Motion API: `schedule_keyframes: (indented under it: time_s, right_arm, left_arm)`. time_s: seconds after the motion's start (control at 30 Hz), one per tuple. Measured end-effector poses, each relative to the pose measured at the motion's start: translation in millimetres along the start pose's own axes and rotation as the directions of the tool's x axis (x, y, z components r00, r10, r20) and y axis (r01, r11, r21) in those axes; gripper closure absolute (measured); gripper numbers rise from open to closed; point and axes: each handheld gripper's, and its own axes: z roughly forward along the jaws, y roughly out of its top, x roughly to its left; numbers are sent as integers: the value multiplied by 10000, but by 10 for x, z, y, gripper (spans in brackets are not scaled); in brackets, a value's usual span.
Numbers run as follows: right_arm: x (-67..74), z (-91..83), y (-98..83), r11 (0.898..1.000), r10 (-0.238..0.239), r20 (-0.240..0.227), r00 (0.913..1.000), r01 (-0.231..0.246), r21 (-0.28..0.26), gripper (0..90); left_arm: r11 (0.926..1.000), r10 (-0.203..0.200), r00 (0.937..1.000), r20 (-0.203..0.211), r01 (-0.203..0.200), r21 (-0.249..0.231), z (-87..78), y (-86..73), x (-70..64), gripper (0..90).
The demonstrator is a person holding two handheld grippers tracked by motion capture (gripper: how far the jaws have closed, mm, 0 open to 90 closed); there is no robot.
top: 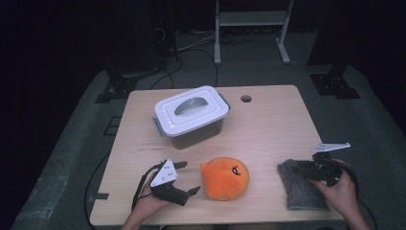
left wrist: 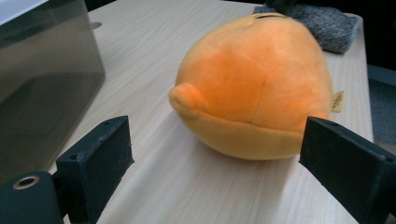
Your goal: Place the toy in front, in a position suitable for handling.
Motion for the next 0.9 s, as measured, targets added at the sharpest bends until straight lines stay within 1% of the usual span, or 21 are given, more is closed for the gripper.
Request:
schedule_keyframes:
  time_s: [0.07, 0.1, 0.17, 0.23, 0.27, 0.3, 0.33, 0.37, 0.4, 0.43, 0.47, 0.57, 0.6, 0.63, 0.67, 0.7, 0.73, 0.77, 0.8, 0.83, 0.9]
  right_arm:
    - [-30, 57, -54, 9997, 65, 93, 9999, -67, 221, 560]
    - [-30, 57, -54, 9997, 65, 93, 9999, -67, 221, 560]
    - [-48, 95, -96, 9995, 140, 35, 9999, -141, 277, 567]
    - [-50, 131, -147, 9996, 37, 57, 10000, -39, 263, 586]
    - [-50, 131, -147, 9996, 37, 57, 10000, -39, 263, 586]
    - [-44, 142, -168, 9998, -32, 73, 10000, 30, 220, 589]
    - [-44, 142, -168, 9998, -32, 73, 10000, 30, 220, 589]
    - [-42, 145, -171, 9997, -66, 63, 10000, 65, 244, 585]
    - [-47, 157, -169, 9989, -249, -57, 9997, 251, 406, 572]
    - [-47, 157, -169, 9989, -249, -57, 9997, 251, 406, 572]
    - [-42, 163, -159, 9981, -396, -68, 9992, 399, 479, 574]
    - [-34, 163, -151, 9972, -490, -6, 9988, 489, 561, 586]
    - [-23, 165, -155, 9968, -586, 67, 9983, 582, 557, 592]
    - [-23, 165, -155, 9968, -586, 67, 9983, 582, 557, 592]
    - [-18, 162, -172, 9965, -713, 122, 9974, 707, 443, 605]
    - [-18, 162, -172, 9965, -713, 122, 9974, 707, 443, 605]
    - [-28, 157, -188, 9967, -733, 84, 9973, 730, 349, 646]
    - [-31, 154, -192, 9969, -706, 67, 9975, 703, 354, 661]
    - [-40, 153, -195, 9971, -685, 15, 9977, 684, 320, 672]
    - [-48, 151, -196, 9977, -592, -60, 9982, 594, 329, 684]
    - [-59, 150, -193, 9980, -525, -166, 9985, 531, 335, 698]
  left_arm:
    - [10000, 51, 9998, 179, -49, -77, 14, 39, -32, 86]
    - [10000, 51, 9998, 179, -49, -77, 14, 39, -32, 86]
    - [9999, 75, 9990, 432, -69, -156, 29, 81, -65, 86]
    - [9997, 166, 9981, 597, -154, -206, 52, 122, -99, 86]
    - [9997, 166, 9981, 597, -154, -206, 52, 122, -99, 86]
    - [9997, 185, 9972, 720, -172, -187, 76, 155, -119, 86]
    - [9997, 185, 9972, 720, -172, -187, 76, 155, -119, 86]
    - [9997, 167, 9967, 800, -152, -185, 96, 170, -124, 86]
    - [9999, 72, 9951, 991, -59, -138, 137, 214, -126, 86]
    - [9999, 72, 9951, 991, -59, -138, 137, 214, -126, 86]
    - [9998, 212, 9944, 1038, -212, -5, 188, 271, -131, 86]
    - [9997, 250, 9926, 1184, -258, 53, 243, 320, -129, 89]
    - [9976, 574, 9903, 1265, -620, 322, 313, 350, -149, 90]
    - [9976, 574, 9903, 1265, -620, 322, 313, 350, -149, 90]
    - [9932, 896, 9882, 1240, -980, 635, 378, 366, -165, 90]
    - [9932, 896, 9882, 1240, -980, 635, 378, 366, -165, 91]
    - [9915, 966, 9878, 1222, -1062, 746, 412, 365, -168, 92]
    - [9872, 1097, 9868, 1192, -1222, 1028, 459, 350, -165, 111]
    - [9872, 1097, 9868, 1192, -1222, 1028, 459, 350, -165, 119]
    - [9836, 1226, 9859, 1140, -1360, 1187, 502, 316, -167, 119]
    - [9854, 1145, 9862, 1194, -1280, 1125, 506, 303, -161, 118]
